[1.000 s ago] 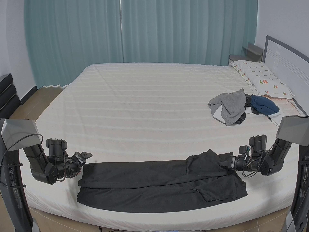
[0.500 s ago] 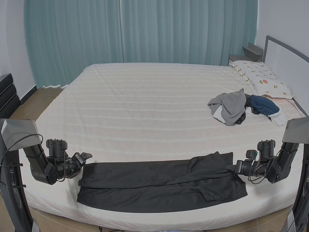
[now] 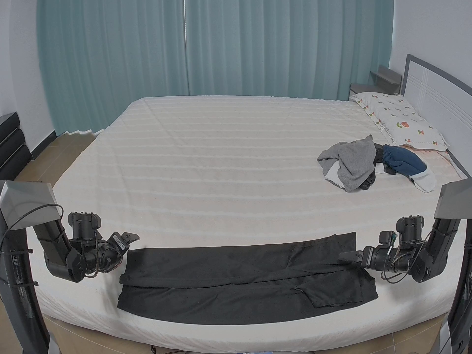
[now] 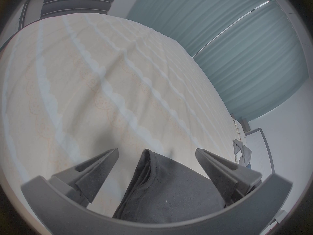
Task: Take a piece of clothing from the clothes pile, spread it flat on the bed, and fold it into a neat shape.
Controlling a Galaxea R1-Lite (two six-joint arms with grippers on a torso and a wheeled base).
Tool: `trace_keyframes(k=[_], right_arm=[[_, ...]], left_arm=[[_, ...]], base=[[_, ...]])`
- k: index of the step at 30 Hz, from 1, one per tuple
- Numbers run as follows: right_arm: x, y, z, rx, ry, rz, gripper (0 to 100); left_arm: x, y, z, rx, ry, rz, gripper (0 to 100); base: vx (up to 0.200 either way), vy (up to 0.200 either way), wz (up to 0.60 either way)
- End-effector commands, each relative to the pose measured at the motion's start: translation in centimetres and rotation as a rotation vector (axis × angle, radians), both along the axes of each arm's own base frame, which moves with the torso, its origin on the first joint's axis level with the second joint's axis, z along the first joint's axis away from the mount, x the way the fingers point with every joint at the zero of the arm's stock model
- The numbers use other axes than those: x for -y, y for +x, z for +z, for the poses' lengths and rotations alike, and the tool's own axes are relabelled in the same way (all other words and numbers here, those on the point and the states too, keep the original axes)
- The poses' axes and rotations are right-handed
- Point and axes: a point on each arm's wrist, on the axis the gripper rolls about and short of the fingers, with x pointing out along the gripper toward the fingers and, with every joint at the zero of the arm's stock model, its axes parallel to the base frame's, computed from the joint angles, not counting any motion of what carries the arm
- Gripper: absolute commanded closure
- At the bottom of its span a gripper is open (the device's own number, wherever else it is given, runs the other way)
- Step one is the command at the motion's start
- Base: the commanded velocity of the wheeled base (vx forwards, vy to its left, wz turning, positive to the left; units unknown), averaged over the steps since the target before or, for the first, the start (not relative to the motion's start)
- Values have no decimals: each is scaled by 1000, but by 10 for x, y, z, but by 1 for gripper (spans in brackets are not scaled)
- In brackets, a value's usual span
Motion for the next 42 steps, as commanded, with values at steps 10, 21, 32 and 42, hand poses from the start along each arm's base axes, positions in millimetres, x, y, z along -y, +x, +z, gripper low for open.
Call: trace_keyframes(k=[10, 21, 32, 42], right_arm=[[-35, -22, 53, -26, 180, -224, 0], [-38, -30, 44, -124, 248, -277, 0], [-40, -30, 41, -150, 240, -278, 0], [-41, -23, 41, -175, 247, -321, 0]], left_arm=[[22, -82, 31, -94, 20, -53, 0], [32, -86, 30, -107, -2, -60, 0], [32, -70, 17, -130, 23, -22, 0], [35, -43, 16, -81, 26, 45, 0]], base=[[0, 0, 0], [0, 0, 0], [-55, 0, 0], [0, 0, 0]])
